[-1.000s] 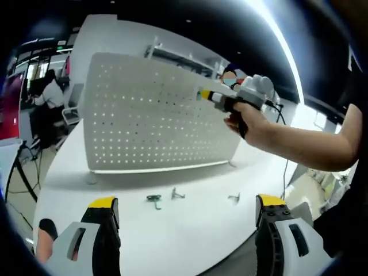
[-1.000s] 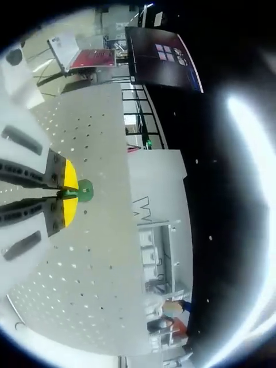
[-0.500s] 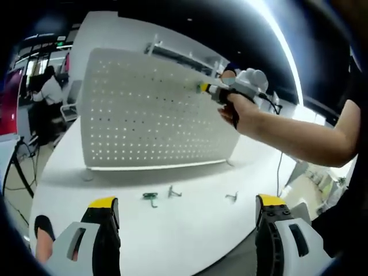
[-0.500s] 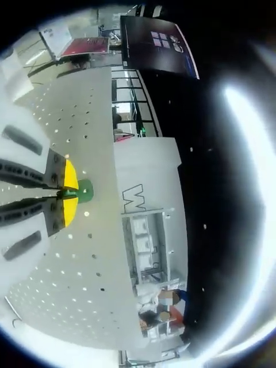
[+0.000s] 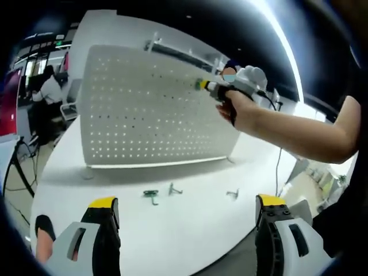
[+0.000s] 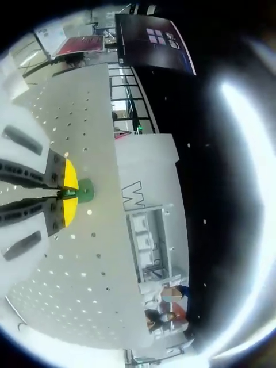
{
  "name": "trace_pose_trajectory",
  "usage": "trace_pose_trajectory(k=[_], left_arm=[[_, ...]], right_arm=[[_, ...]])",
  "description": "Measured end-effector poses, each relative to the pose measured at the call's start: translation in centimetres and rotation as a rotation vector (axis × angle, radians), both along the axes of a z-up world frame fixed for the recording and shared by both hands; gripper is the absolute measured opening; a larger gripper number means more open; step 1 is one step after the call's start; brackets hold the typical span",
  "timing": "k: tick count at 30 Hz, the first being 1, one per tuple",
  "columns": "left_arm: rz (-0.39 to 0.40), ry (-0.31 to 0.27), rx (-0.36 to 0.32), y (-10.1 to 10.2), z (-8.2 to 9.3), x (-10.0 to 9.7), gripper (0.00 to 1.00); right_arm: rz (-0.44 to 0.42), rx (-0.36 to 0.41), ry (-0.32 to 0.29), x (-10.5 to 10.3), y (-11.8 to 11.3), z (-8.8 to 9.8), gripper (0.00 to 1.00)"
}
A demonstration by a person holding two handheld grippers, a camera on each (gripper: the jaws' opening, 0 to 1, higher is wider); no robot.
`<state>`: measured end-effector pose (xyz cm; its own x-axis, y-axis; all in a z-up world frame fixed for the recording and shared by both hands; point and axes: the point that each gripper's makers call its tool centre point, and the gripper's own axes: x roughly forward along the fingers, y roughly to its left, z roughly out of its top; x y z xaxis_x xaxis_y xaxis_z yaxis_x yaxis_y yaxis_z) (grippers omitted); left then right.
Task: Insert the hook assembly into the mounting plate slot until the hook locks in place.
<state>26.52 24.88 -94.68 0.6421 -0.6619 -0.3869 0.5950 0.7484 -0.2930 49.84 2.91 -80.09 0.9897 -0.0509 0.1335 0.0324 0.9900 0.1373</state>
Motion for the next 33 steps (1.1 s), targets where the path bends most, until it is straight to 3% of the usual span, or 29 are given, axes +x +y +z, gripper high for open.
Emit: trace_pose_trajectory(k=[17,20,22,24,28,30,33], left_arm=[[0.014,0.007,-0.004,0.4,-0.1,-0.1,1.00],[0.016,0.005,0.008,0.6,-0.4,-0.2,1.00],[0.016,0.017,0.041,1.0,-1.3,-0.4,1.00],[0.022,0.028,0.032,1.2,-1.7,-0.5,1.00],[0.036,0.042,0.034,1.6,-2.2,-0.9,1.00],[0.041,0.045,0.037,1.8,-2.3,-1.1,1.00],[0.050,0.044,0.053,2.1,-2.5,-1.2,1.00]], right_arm=[[-0.042,0.017,0.049,0.8,-0.8,-0.5,0.00],[-0.058,-0.034,0.027,0.7,-1.0,-0.1,0.01],[-0.043,-0.032,0.038,0.8,-0.8,0.0,0.02],[-0.029,-0.024,0.036,0.9,-0.7,0.2,0.08],[-0.020,-0.046,0.034,0.6,-0.5,0.5,0.10],[-0.027,-0.057,-0.014,-0.1,-0.5,1.7,0.14],[-0.014,-0.055,-0.037,-0.7,-0.3,2.6,0.16]])
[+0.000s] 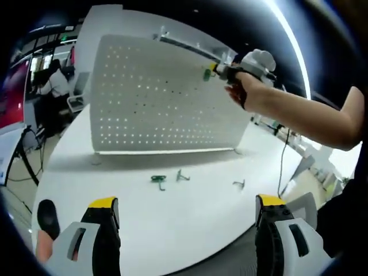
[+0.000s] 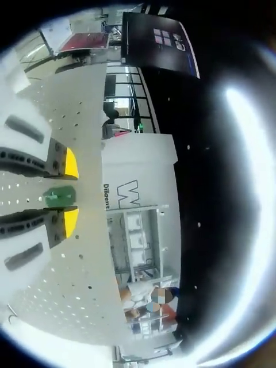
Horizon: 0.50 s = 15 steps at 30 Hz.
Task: Insert the hook assembly into the mounting plate slot until the hook locks in place.
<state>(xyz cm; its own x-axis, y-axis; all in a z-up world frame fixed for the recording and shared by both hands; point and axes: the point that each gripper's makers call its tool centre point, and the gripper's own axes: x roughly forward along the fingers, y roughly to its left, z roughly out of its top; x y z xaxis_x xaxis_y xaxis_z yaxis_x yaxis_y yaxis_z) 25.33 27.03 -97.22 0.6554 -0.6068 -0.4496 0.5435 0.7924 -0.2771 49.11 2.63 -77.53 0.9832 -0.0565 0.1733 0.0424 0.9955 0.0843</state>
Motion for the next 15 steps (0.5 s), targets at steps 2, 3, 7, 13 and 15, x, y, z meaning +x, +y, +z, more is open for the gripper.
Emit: trace_pose_trajectory(k=[2,3,7,13,15], left_arm=[[-0.001,0.002,0.017,0.2,-0.2,-0.2,1.00],[0.001,0.004,0.020,0.3,-0.3,-0.2,1.00],[0.012,0.014,0.021,0.6,-0.5,-0.4,1.00],[0.012,0.025,0.034,0.7,-0.8,-0.7,1.00],[0.013,0.030,0.037,0.8,-1.0,-0.8,1.00]], right_arm=[[0.005,-0.016,-0.012,-0.4,0.0,0.7,0.16],[0.014,-0.018,-0.020,-0.7,0.0,1.2,0.16],[0.043,-0.042,-0.039,-1.8,-0.3,2.5,0.18],[0.122,-0.104,0.031,-3.7,-1.1,1.6,0.22],[0.137,-0.129,0.068,-4.4,-1.5,0.7,0.22]])
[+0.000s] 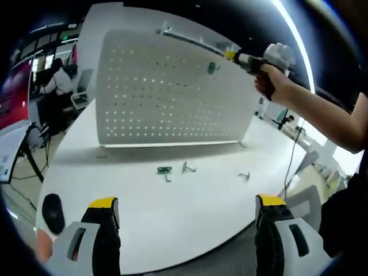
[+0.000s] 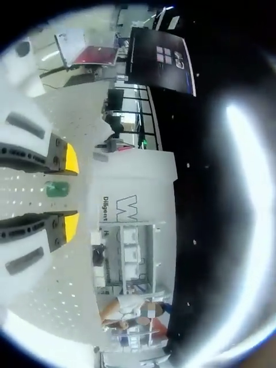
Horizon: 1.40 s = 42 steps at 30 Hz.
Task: Insert the hook assembly into the mounting plate slot until the hook locks in place.
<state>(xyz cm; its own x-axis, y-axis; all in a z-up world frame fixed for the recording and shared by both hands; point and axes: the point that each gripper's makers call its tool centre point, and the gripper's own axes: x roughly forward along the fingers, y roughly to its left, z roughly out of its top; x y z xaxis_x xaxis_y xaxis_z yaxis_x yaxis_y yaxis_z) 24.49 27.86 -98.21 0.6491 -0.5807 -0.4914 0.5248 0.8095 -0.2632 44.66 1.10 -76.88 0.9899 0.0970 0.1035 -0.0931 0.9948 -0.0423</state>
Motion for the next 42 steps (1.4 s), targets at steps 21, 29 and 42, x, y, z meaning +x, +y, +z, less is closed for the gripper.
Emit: trace_pose_trajectory(k=[21,29,42], left_arm=[[0.028,-0.017,0.023,1.7,0.6,-1.5,0.99],[0.036,-0.006,0.022,1.9,0.1,-2.6,0.98],[0.007,-0.004,0.035,0.9,0.2,-4.5,0.97]], right_arm=[[0.053,-0.137,0.270,-9.1,-3.6,-12.1,0.24],[0.114,-0.163,0.374,-13.8,-3.0,-16.2,0.25],[0.232,-0.180,0.582,-21.3,-1.6,-22.5,0.26]])
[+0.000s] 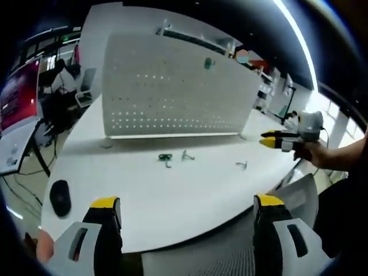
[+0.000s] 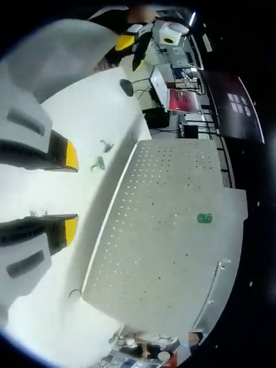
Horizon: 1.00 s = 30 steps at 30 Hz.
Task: Insert the hook assembly into the mounting plate slot until the hook locks in place.
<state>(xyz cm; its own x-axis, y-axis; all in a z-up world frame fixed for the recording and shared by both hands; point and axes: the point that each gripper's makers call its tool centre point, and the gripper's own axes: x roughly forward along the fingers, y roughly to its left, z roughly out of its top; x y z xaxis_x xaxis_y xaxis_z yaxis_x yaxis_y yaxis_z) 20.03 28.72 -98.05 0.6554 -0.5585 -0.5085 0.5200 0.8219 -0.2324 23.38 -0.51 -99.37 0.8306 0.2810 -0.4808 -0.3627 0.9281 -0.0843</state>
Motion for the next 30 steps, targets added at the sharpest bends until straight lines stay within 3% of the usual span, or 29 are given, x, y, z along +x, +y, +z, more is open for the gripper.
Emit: trace_pose_trajectory(k=[4,11,18,26,30], left_arm=[[0.004,0.029,-0.023,-0.4,-0.2,-0.4,0.98],[-0.017,0.059,-0.006,-1.1,-1.1,-1.0,0.98],[-0.017,0.074,-0.008,-1.4,-1.4,-1.2,0.97],[-0.001,0.097,-0.007,-1.1,-2.0,-1.3,0.97],[0.007,0.100,-0.009,-0.9,-2.0,-1.0,0.97]], right_arm=[[-0.023,0.033,0.039,-1.4,-0.3,-0.4,0.26],[0.006,-0.019,0.110,-2.6,-1.5,-2.4,0.26],[-0.027,0.003,0.214,-1.5,-3.0,-5.8,0.25],[-0.050,-0.017,0.272,0.6,-4.0,-8.8,0.25],[-0.094,0.010,0.301,1.3,-4.7,-10.0,0.25]])
